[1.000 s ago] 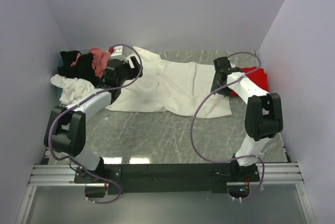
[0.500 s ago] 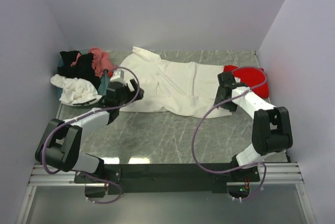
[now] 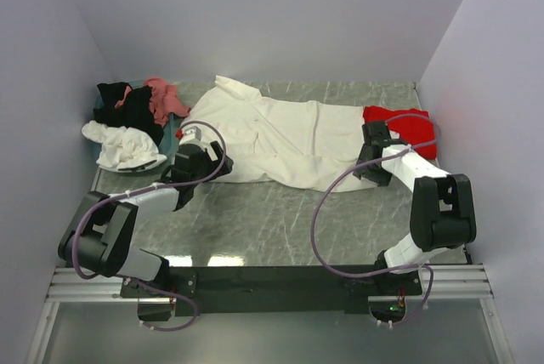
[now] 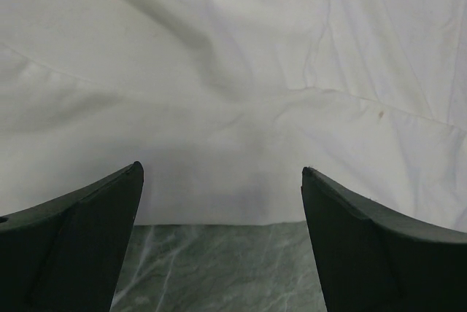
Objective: Fold and stack the t-shirts
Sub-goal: Fold the tshirt
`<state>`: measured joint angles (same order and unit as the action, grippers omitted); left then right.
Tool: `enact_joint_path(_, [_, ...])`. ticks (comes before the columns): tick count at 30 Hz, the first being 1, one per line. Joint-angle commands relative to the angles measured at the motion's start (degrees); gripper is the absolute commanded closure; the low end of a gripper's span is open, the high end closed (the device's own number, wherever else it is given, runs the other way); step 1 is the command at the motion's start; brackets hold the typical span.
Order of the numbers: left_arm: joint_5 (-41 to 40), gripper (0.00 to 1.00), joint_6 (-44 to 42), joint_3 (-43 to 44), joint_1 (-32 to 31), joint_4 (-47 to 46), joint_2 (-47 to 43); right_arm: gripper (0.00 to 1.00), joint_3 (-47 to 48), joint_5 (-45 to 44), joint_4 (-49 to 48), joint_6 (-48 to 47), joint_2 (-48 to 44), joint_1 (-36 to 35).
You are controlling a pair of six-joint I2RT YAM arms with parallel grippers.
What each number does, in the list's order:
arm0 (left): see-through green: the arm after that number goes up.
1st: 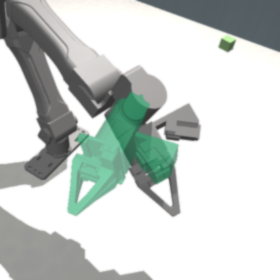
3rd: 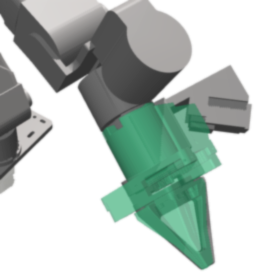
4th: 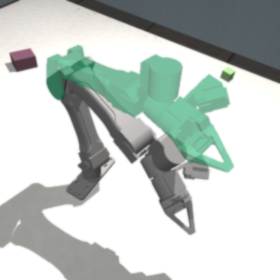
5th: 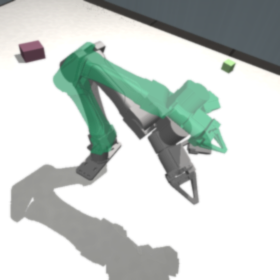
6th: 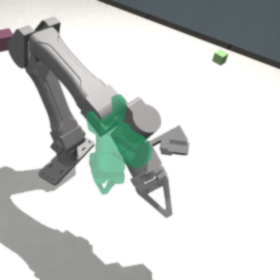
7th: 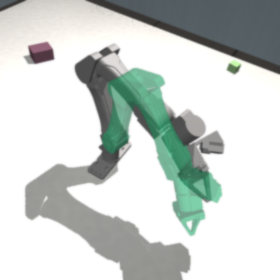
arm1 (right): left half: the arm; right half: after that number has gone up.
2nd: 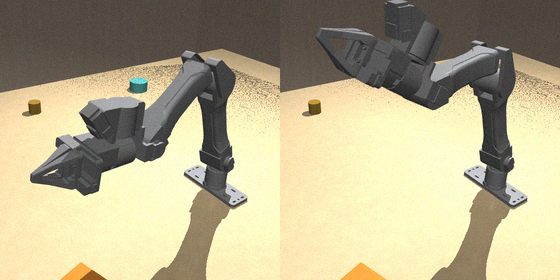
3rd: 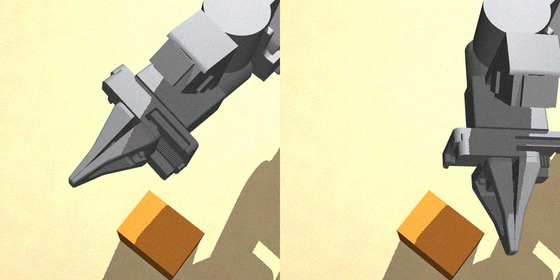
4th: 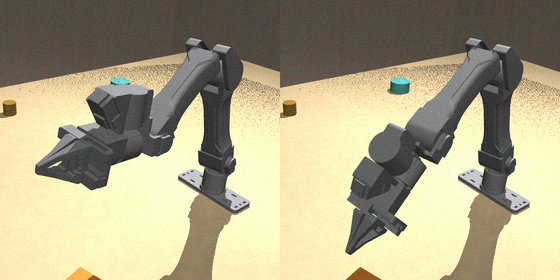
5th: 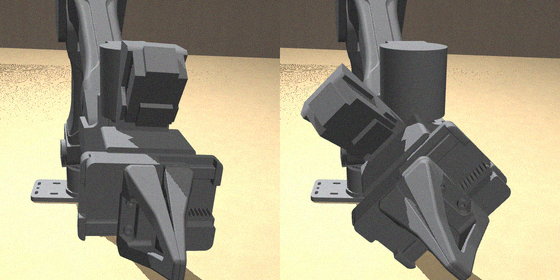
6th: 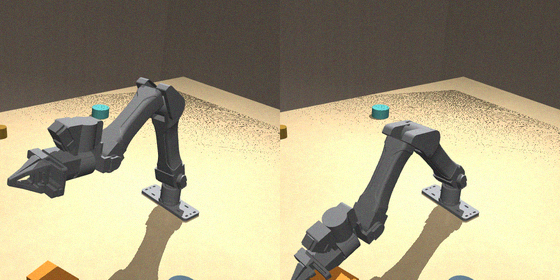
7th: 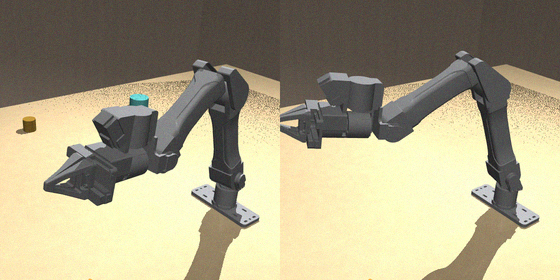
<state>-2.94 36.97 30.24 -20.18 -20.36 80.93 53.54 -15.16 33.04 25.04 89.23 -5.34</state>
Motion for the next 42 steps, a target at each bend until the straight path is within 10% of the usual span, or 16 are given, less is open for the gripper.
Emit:
enact_joint_path(1, [-1.63, 0.05, 0.91, -0.44, 0.06, -3.27, 0.90, 0.34, -0.98, 0.13, -2.19, 0.01, 0.68, 1.65])
enact_joint_path(18, [-3.65, 0.05, 2.58, -0.44, 0.76, -2.50, 6.44, 0.44, -1.51, 2.42, -4.65, 1.15, 3.93, 4.90])
enact_joint_path(27, [-2.86, 0.05, 6.01, -4.75, 3.57, 0.93, 0.82, 1.00, -2.39, -1.80, -2.81, 1.33, 0.95, 5.08])
enact_joint_path(42, [-1.37, 0.05, 8.65, -10.82, 2.96, 4.53, -10.96, 1.00, -4.76, -1.81, 0.36, 2.21, -11.09, 5.08])
